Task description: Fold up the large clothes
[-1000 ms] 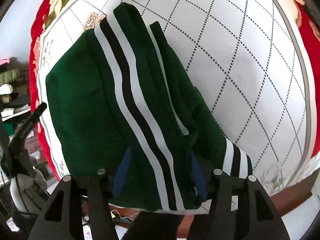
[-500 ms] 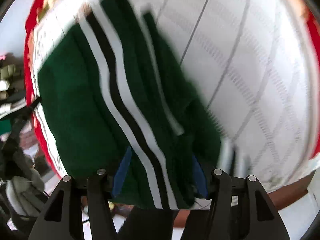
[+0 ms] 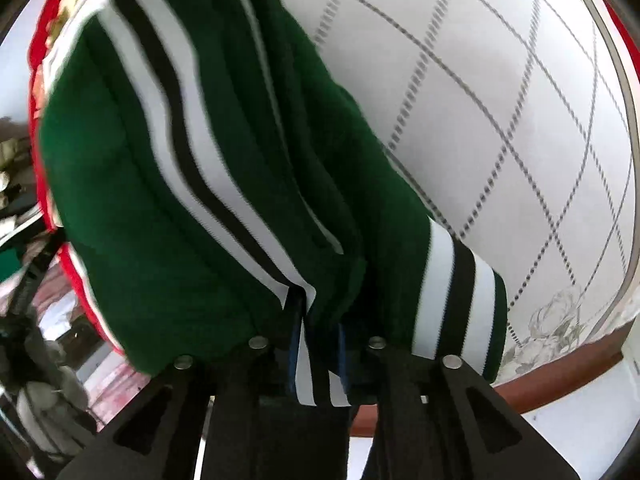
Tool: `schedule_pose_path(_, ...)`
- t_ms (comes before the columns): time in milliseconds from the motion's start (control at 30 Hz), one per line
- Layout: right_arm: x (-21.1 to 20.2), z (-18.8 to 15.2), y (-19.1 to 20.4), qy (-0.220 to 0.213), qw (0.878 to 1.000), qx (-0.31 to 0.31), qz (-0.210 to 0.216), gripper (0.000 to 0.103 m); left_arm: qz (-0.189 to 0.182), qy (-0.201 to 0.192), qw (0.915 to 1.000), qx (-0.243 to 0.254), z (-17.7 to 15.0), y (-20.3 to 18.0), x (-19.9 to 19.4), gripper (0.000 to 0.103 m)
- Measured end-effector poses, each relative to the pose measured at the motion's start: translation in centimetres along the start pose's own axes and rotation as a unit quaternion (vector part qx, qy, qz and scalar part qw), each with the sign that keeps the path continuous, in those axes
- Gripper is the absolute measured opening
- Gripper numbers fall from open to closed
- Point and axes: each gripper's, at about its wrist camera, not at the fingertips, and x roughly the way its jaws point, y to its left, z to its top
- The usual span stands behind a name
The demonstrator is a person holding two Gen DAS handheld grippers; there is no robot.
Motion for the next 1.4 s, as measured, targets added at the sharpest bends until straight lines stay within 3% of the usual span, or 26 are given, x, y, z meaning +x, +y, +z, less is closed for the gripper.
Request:
schedule_pose_path(33,-1.1,0.0,0.2,-0.007,1.000,-0.010,0.007,0.038,-0.013,0.000,0.9999,-0.010,-0.2,0.6,-0.2,0.097)
schedule_pose_path(100,-3.4,-0.2,0.1,-0.034,0.999,-0.019,0.036,0.089,-0.056,-0.002,0.9978,-0.036,-0.7,2.2,-0.4,0.097)
schedule_pose_path(167,-5.1,-0.1,-0.4,-0.057,0.995,-0.027,0.078,0.100,-0.114,-0.004,0.9917,-0.059,-1.1,3.5,-0.2,0.097)
schedule_pose_path(300,-4.3,3.0,-2.0,-0.080,0.990,-0.050,0.109,0.100,-0.221,0.012,0.9725,-0.072,-0.9,4.8,2.4,0.097)
schedule_pose_path(467,2.3,7.3,-2.6,-0.029,0.978,-0.078,0.190,0.103,-0.294,0.023,0.9541,-0.054,-0.3,4.1,5.7,0.097)
schedule_pose_path(533,3.5,8.1,-2.3,-0.021,0.974,-0.101,0.202,0.103,-0.326,0.016,0.9435,-0.056,-0.1,3.8,6.6,0.097)
schedule_pose_path(700,3.8,9.2,-1.4,0.004,0.968,-0.128,0.215,0.101,-0.352,0.002,0.9346,-0.049,0.1,3.1,6.8,0.095)
schedule_pose_path(733,3.8,9.3,-1.0,0.007,0.967,-0.127,0.223,0.097,-0.355,-0.002,0.9338,-0.048,0.0,3.0,6.7,0.089)
schedule_pose_path(767,3.6,9.4,-1.0,0.011,0.965,-0.123,0.230,0.086,-0.359,-0.003,0.9321,-0.047,-0.1,2.8,6.6,0.086)
schedule_pose_path(833,3.5,9.3,-0.4,0.018,0.961,-0.111,0.254,0.079,-0.353,-0.011,0.9347,-0.042,-0.3,2.7,6.3,0.083)
schedule_pose_path(933,3.0,8.6,1.3,0.032,0.944,-0.113,0.310,0.078,-0.351,-0.022,0.9351,-0.042,-0.2,3.5,5.5,0.075)
schedule_pose_path(967,2.4,8.3,1.4,0.036,0.929,-0.113,0.350,0.078,-0.359,-0.020,0.9318,-0.046,-0.1,4.0,5.6,0.074)
schedule_pose_path(1033,2.0,8.1,1.0,0.041,0.918,-0.114,0.377,0.076,-0.380,-0.008,0.9232,-0.059,-0.2,4.9,6.5,0.074)
schedule_pose_path(1167,4.4,9.3,-0.1,0.033,0.954,-0.093,0.283,0.085,-0.404,0.038,0.9126,-0.047,-0.1,4.4,9.4,0.086)
schedule_pose_path(1200,4.8,9.6,0.1,0.031,0.954,-0.097,0.284,0.089,-0.413,0.046,0.9083,-0.052,-0.2,4.2,10.0,0.086)
schedule_pose_path(1267,5.2,9.7,1.4,0.031,0.954,-0.105,0.278,0.103,-0.408,0.036,0.9112,-0.047,-0.2,3.9,9.4,0.084)
schedule_pose_path(1333,5.2,9.4,2.9,0.025,0.960,-0.116,0.252,0.103,-0.399,0.025,0.9158,-0.040,-0.2,3.5,8.4,0.082)
schedule_pose_path(1400,5.1,9.4,3.8,0.022,0.958,-0.104,0.265,0.078,-0.388,0.009,0.9209,-0.037,-0.2,3.4,7.4,0.081)
